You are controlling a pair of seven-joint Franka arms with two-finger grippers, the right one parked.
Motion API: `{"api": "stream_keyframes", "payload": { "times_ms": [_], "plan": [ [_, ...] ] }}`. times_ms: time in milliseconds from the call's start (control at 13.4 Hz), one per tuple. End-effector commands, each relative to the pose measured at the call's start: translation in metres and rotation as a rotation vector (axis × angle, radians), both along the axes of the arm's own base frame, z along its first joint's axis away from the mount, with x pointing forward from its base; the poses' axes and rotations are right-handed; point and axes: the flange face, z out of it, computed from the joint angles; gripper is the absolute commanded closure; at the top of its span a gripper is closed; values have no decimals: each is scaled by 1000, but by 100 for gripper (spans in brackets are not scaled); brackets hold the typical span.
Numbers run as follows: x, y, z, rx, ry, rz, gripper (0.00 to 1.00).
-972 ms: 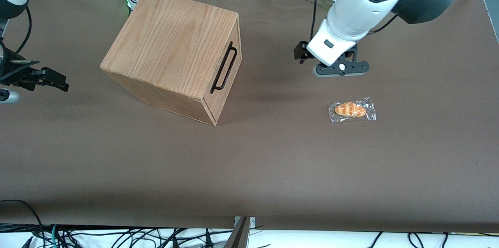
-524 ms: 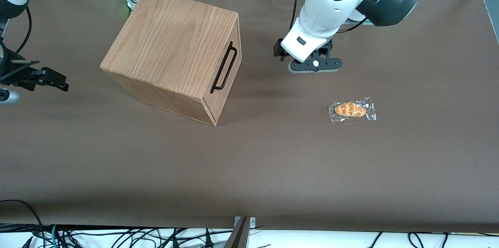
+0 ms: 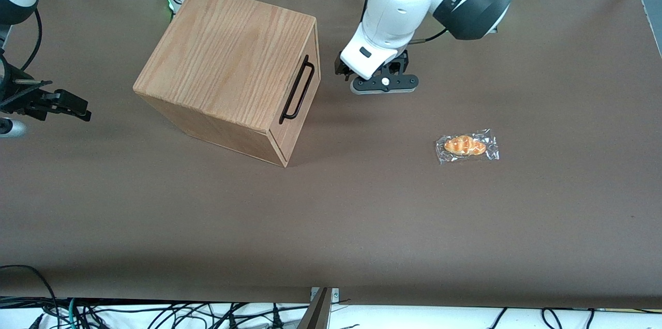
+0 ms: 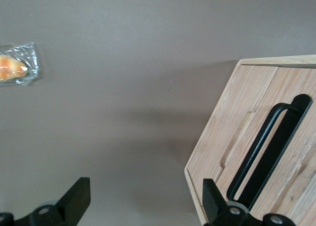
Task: Open top drawer with left arm
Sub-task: 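Move the left gripper to the black drawer handle of the wooden cabinet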
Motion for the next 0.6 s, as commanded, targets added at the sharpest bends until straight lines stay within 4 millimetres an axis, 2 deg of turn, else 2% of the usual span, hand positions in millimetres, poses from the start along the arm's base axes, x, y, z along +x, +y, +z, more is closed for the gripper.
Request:
{"api": "stream_keyframes", "payload": {
  "times_ms": [0,524],
  "plan": [
    [-1,-18,-12,-27,4,20,0],
    [0,-46,-33,-91,-20,47,0]
  ]
}}
